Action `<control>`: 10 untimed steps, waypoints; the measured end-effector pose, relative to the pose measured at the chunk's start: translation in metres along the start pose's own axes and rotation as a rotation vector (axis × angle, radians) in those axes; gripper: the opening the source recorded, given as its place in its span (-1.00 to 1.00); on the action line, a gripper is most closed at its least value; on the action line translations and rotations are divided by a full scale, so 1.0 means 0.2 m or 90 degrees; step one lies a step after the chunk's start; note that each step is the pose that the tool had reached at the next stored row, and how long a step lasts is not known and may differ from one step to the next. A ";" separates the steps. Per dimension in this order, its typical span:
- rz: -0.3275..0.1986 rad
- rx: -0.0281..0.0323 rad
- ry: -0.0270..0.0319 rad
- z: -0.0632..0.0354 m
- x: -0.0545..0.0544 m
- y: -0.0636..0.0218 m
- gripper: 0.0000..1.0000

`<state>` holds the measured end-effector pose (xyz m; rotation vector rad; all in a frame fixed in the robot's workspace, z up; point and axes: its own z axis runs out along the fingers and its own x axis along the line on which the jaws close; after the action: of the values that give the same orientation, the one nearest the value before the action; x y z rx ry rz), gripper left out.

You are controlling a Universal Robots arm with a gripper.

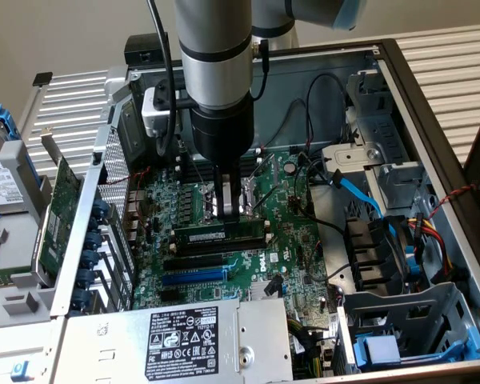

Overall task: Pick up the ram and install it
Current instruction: 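Insert the ram into the slot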

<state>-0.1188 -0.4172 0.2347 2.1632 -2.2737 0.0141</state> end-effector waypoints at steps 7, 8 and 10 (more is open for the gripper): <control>0.000 0.0000 0.0001 0.000 0.01 0.000 -0.76; 0.000 0.0000 0.0000 0.000 0.01 0.000 -0.76; 0.000 0.0000 0.0001 0.001 0.01 0.000 -0.76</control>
<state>-0.1188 -0.4191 0.2346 2.1630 -2.2738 0.0142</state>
